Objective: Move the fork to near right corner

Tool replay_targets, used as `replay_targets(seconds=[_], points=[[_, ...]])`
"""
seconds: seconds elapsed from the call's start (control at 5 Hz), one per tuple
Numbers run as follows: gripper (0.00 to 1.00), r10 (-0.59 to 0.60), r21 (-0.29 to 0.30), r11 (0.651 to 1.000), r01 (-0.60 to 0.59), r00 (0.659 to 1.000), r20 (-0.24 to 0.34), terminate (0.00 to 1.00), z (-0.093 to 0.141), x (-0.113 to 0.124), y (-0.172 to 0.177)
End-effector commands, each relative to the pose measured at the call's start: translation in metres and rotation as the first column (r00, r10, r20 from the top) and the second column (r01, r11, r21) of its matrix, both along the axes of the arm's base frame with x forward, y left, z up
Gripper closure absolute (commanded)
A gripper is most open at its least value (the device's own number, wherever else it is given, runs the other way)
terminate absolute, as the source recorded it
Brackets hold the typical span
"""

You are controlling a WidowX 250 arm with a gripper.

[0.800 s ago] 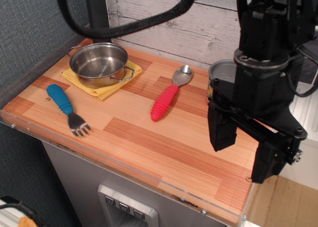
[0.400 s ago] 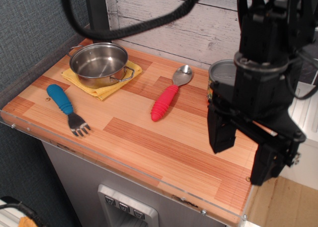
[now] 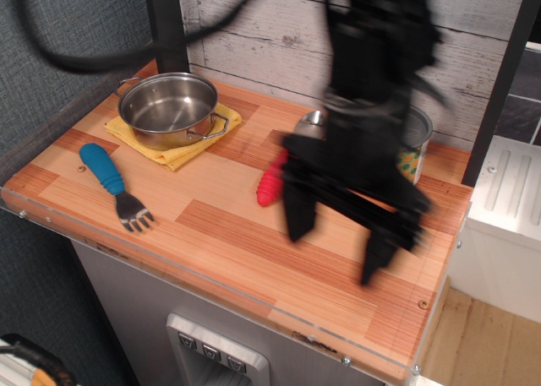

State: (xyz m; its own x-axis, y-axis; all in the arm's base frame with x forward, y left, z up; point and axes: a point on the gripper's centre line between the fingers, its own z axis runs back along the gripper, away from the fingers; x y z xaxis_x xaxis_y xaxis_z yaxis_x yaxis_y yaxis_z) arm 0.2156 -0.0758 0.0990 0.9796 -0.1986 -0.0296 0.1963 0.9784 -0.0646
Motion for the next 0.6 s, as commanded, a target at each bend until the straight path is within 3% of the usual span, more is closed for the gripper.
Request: replay_targets(seconds=[0.0,0.4], points=[[0.0,0.392,0.1,0.91,-0.402,0.914,0.105,0.0,0.013,0.0,0.086],[0.0,0.645,0.136,0.731,-0.669,0.742,0.184,0.0,0.005,0.0,0.168]])
